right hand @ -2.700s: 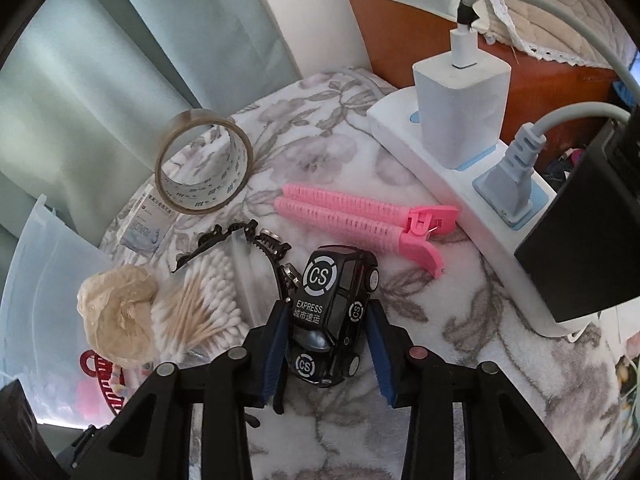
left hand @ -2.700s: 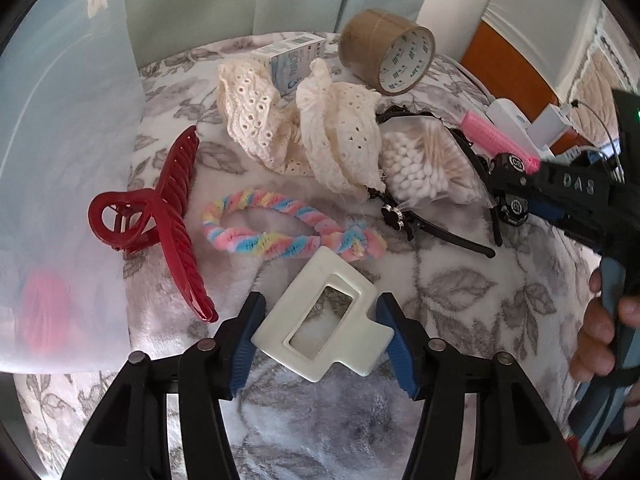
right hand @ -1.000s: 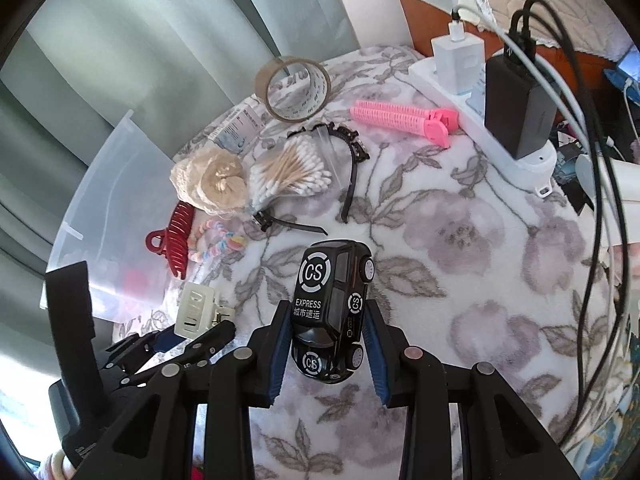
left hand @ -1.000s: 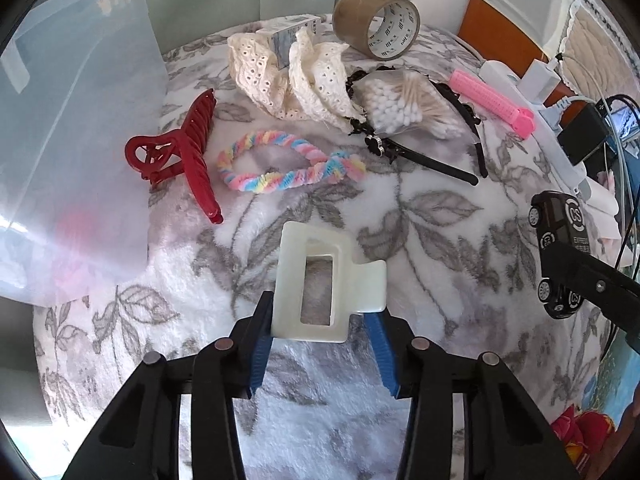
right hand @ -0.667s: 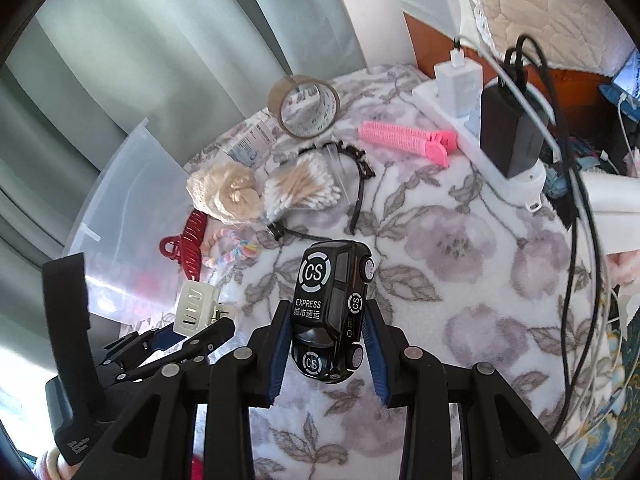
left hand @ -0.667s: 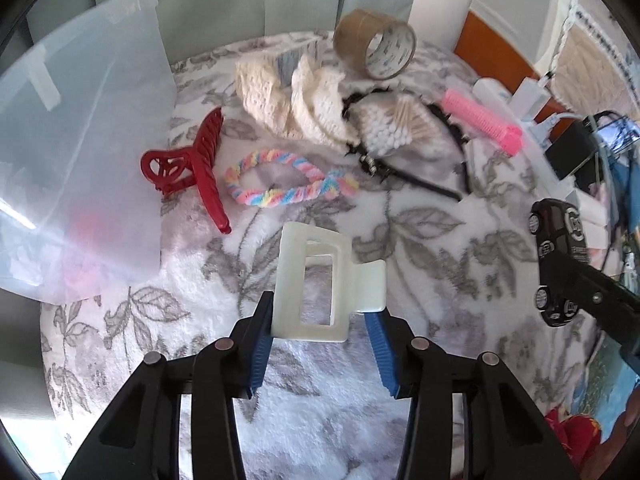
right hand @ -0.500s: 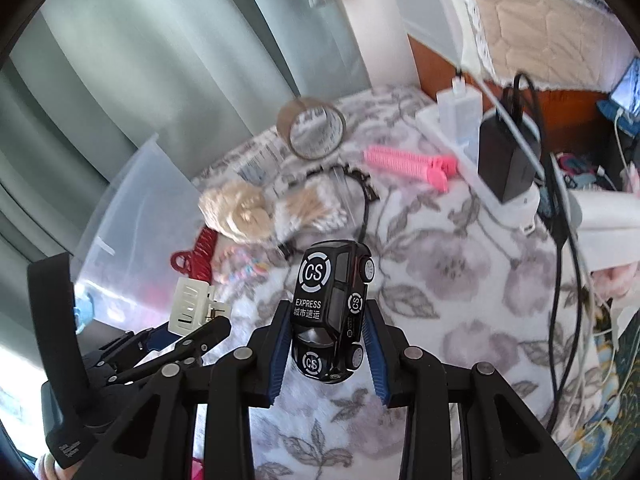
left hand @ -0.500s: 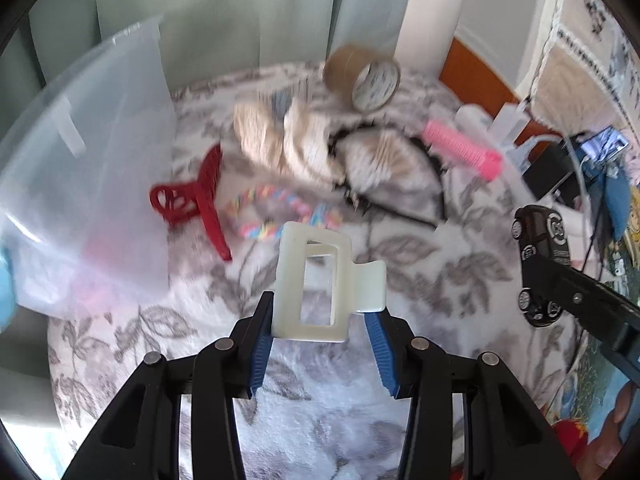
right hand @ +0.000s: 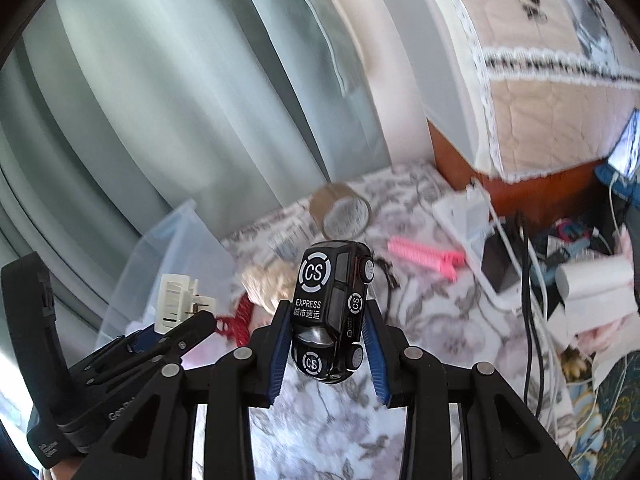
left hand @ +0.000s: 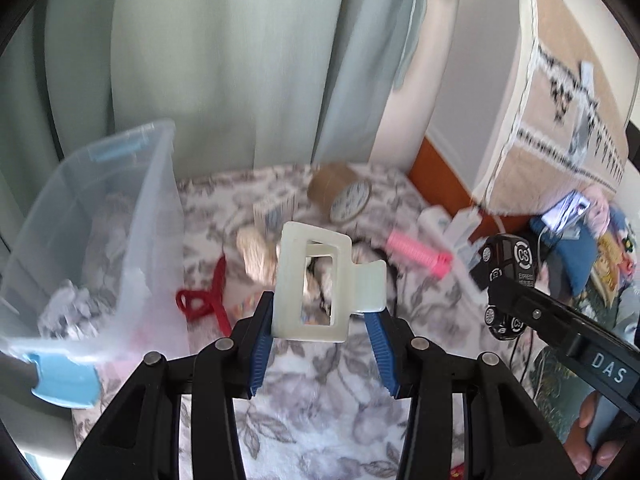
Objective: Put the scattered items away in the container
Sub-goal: 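Lift and carry the white clip and black car over the clear box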
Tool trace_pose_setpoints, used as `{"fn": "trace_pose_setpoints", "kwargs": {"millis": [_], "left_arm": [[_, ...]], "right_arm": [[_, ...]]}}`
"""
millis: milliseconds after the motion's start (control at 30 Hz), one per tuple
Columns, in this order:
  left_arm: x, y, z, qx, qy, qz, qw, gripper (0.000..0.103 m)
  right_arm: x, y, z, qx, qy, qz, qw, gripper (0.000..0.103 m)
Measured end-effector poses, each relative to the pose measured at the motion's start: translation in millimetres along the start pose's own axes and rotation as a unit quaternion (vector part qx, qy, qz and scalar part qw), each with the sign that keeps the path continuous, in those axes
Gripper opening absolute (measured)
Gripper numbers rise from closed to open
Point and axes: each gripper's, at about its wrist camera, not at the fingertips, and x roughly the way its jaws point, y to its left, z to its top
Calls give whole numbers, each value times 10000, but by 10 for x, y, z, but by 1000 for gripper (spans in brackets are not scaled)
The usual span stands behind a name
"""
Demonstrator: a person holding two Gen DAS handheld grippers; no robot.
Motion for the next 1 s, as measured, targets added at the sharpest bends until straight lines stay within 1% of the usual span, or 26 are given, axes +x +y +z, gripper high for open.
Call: {"fn": "trace_pose_setpoints", "kwargs": {"millis": [167,333,567,700,800,867,933,1000], "left_arm": [[-279,87,300,-139,-442,-76,9989,46],[-557,218,589,-337,-884,-119,9954,46],[-1030,407,942,-481,-1641,-46,9853,46],[-1277,543,1120,-714,-1982,81,9775,46],[-1471,658,1136,-949,-2286,266,9685,46],[-1524,758,1054,-1141,-2425,198,9632,46],[-1472,876,908,-1371,-2391,68,9613,46],[-1380,987,728,-1568,-2262,122,9613,46]], "right_arm": [[-135,162,293,-65,-337,112,9993,38],[-299,416,628,-124,-764,308,9965,38],[-472,948,1024,-457,-1276,801,9875,38],[-572,1242,1175,-503,-1492,1105,9813,38],[-612,1451,1198,-516,-1563,1362,9769,38],[-584,1584,1124,-607,-1503,1538,9747,38],[-484,1702,984,-787,-1349,1609,9745,38],[-334,1761,811,-925,-1152,1511,9774,38]]}}
